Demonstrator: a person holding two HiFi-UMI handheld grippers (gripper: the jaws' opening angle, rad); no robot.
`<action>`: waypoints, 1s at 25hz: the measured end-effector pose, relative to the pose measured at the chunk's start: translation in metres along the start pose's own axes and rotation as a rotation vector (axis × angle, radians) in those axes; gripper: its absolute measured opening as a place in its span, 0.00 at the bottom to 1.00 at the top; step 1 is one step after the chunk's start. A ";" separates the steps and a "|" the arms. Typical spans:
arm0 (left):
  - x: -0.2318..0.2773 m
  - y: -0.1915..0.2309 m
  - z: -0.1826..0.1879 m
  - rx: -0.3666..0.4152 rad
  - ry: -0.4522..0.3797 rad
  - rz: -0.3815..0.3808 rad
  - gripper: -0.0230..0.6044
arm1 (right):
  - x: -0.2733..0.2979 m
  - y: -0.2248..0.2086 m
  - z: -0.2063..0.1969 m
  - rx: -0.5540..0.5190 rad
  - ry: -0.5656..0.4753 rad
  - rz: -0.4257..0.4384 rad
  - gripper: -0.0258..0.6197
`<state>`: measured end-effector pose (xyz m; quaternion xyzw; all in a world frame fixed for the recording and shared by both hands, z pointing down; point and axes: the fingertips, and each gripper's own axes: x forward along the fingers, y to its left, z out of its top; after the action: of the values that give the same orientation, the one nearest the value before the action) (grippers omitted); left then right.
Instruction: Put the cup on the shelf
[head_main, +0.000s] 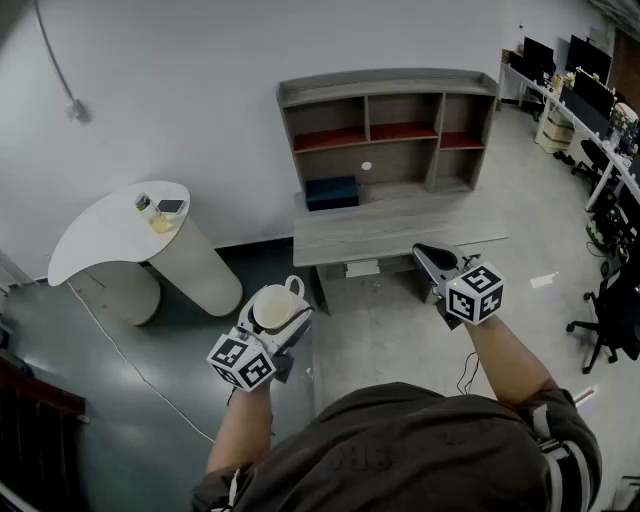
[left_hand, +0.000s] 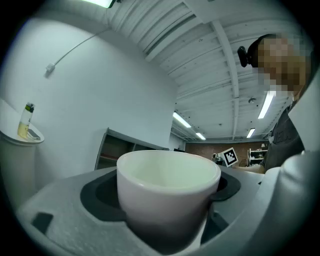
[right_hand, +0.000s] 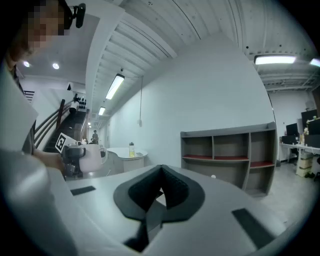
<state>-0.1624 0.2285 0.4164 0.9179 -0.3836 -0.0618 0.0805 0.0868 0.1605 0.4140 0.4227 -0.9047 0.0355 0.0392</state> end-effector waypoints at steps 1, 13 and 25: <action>0.002 0.000 0.001 0.001 -0.001 0.001 0.75 | 0.000 -0.002 0.001 0.001 0.000 0.001 0.03; 0.034 -0.016 0.002 0.004 -0.006 0.015 0.75 | -0.011 -0.031 0.003 0.016 0.003 0.021 0.03; 0.085 -0.053 -0.007 0.009 -0.025 0.022 0.75 | -0.058 -0.074 -0.009 -0.005 0.012 0.043 0.03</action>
<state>-0.0647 0.2052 0.4089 0.9132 -0.3948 -0.0704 0.0723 0.1809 0.1579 0.4191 0.4030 -0.9134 0.0367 0.0451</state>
